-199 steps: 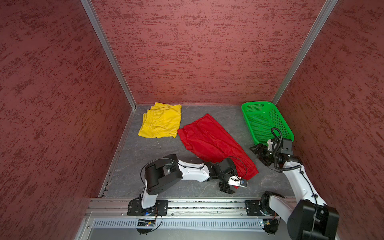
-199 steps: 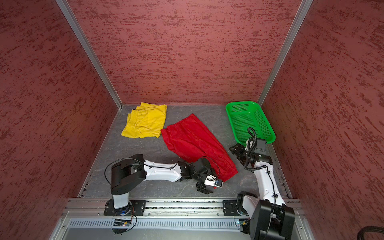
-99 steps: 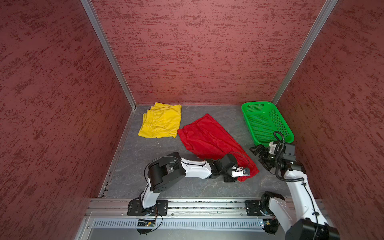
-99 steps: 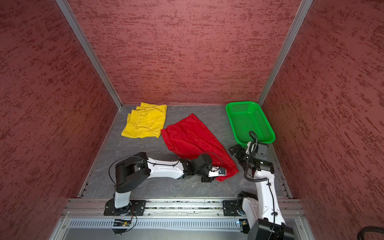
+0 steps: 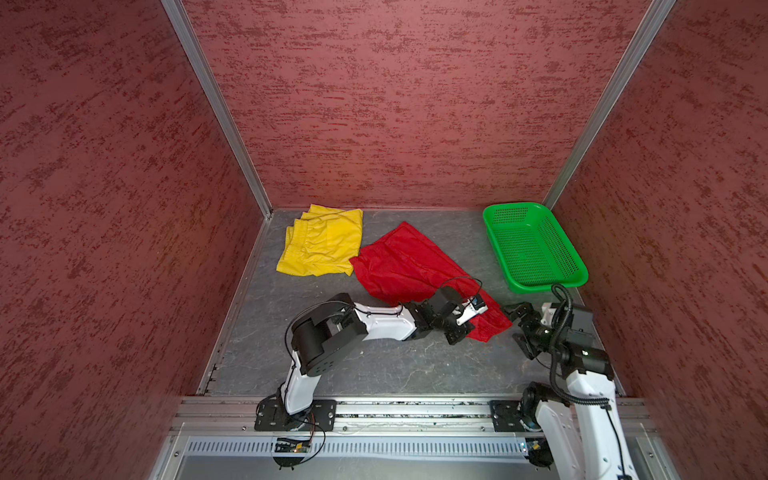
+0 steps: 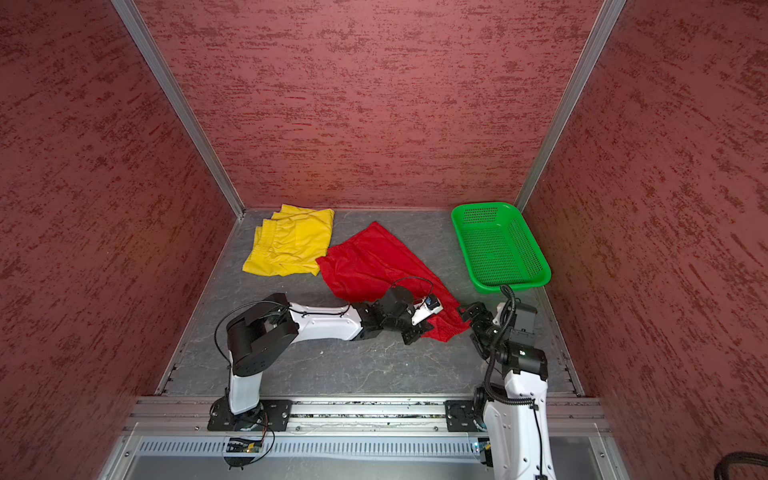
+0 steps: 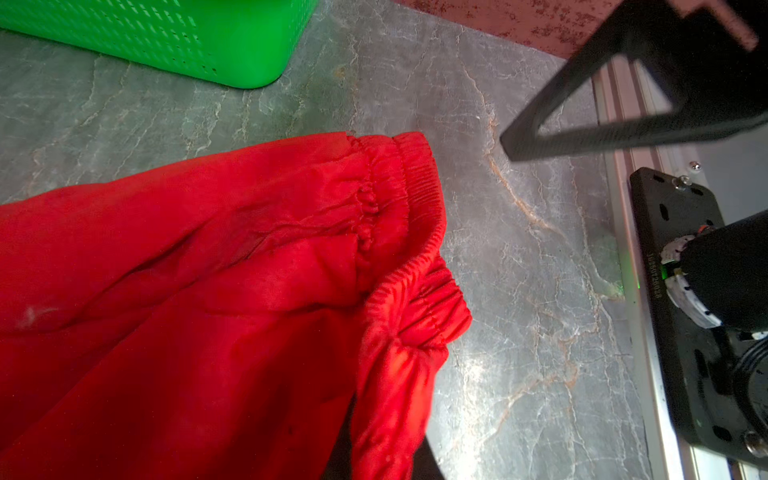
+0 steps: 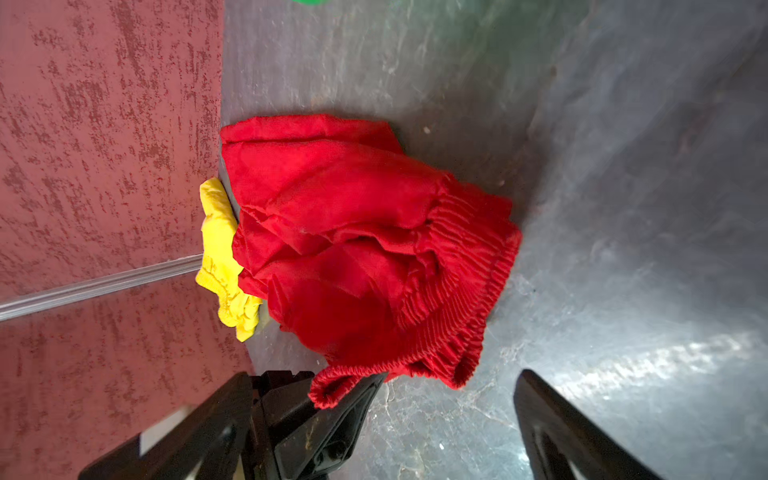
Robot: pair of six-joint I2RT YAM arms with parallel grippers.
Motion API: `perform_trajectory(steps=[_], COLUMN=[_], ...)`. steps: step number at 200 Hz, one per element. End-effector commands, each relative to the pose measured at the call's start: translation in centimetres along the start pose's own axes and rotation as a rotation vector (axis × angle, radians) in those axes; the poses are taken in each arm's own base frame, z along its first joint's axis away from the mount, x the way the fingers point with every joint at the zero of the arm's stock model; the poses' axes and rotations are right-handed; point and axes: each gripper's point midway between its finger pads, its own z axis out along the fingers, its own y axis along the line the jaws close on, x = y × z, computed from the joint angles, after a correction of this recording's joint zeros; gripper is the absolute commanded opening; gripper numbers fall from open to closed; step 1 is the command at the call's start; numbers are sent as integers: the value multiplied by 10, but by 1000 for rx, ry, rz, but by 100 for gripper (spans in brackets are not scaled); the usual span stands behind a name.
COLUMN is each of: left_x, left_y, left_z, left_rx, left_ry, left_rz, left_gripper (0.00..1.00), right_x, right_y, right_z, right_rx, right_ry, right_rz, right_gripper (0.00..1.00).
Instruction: Fold and stack the shorts
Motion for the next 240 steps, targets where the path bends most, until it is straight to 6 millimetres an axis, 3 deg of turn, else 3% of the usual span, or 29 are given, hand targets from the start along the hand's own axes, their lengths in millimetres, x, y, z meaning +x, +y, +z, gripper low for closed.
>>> perform_trajectory(steps=[1,25,70,119,188,200,211,220,240], left_x=[-16,-24,-38,-29,-49,-49,-49,-48,-52], left_y=[-1,2,0,-12,-30,-38,-45,-48,-44], left_z=[0,-5,-14,-7,-8,-7,-7,-8,-18], left_rx=[25,46,76,62,82,98,110,109,92], left_ry=[-56,-91,-147,-86,-126,-116,-103,-96,-105], left_rz=[-54,-117,-160,-67,-65,-40,-16,-9,-23], left_gripper=[11,10,8,8,8,10,14,22,41], right_x=[7,12,16,3,14,13,12,12,10], right_y=[16,8,15,30,10,8,5,5,-3], right_z=[8,22,42,48,64,66,67,68,65], right_rx=[-124,-138,-215,-279,-235,-215,-189,-169,-82], right_ry=[52,72,111,75,112,111,110,111,101], right_rz=[83,126,177,194,214,202,189,174,123], right_gripper=[99,99,99,99,98,87,61,45,21])
